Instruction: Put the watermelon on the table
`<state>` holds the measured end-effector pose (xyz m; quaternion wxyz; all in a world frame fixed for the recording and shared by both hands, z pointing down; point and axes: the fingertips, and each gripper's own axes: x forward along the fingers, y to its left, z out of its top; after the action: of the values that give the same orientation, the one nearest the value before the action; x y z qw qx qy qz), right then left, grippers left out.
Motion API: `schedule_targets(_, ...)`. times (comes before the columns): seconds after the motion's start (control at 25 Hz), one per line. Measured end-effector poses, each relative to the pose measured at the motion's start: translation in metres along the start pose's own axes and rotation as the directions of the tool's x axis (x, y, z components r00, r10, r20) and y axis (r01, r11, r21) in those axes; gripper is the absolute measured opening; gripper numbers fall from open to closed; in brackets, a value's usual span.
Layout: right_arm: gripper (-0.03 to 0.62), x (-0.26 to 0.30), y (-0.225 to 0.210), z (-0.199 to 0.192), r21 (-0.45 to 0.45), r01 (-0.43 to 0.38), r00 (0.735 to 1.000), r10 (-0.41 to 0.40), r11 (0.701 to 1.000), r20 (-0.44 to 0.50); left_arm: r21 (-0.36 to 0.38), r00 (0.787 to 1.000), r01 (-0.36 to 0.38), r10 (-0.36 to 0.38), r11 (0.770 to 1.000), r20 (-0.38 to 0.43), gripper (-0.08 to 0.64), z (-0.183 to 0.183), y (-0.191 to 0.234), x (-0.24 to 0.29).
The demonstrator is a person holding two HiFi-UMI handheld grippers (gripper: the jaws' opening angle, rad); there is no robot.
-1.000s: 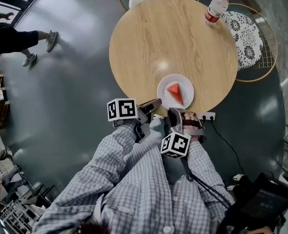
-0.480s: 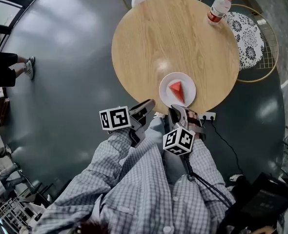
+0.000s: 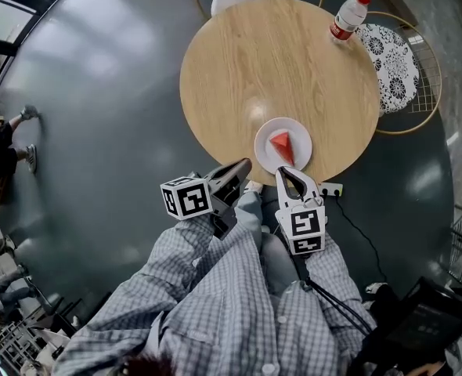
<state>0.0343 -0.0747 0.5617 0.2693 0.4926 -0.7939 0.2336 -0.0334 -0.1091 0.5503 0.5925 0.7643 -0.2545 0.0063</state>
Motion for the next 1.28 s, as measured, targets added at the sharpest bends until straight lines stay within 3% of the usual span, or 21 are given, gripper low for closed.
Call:
schedule_targets(0.16, 0.008, -0.022, -0.020, 0.012, 0.167, 0.038, 0.996, -0.051, 0.985, 0.075, 0.033, 0.999, 0.033, -0.034, 0.999, 0.028, 0.008, 0.010, -0.017, -0.005)
schedule_targets(0.32, 0.008, -0.038, -0.036, 0.022, 0.243, 0.079, 0.989, -0.106, 0.967, 0.099, 0.107, 0.999, 0.015, -0.011, 0.994, -0.033, 0.008, 0.006, -0.030, -0.006)
schedule_targets(0.44, 0.008, -0.047, -0.044, 0.030, 0.287, 0.080, 0.984, -0.121, 0.955, 0.130, 0.132, 0.999, 0.038, -0.035, 0.991, -0.028, 0.008, 0.007, -0.044, -0.006)
schedule_targets(0.8, 0.008, -0.084, -0.047, 0.051, 0.271, 0.041, 0.970, -0.103, 0.962, 0.220, 0.150, 0.996, 0.062, -0.071, 0.987, 0.061, 0.008, 0.009, -0.079, -0.012)
schedule_targets(1.04, 0.008, -0.110, -0.058, 0.060, 0.241, 0.062, 0.957, -0.126, 0.969, 0.260, 0.127, 0.990, 0.100, -0.111, 0.987, 0.084, 0.008, -0.002, -0.108, -0.011)
schedule_targets(1.28, 0.008, -0.140, -0.066, 0.074, 0.240, 0.068, 0.932, -0.148, 0.968, 0.332, 0.197, 0.987, 0.117, -0.136, 0.973, 0.082, 0.007, -0.001, -0.135, -0.007)
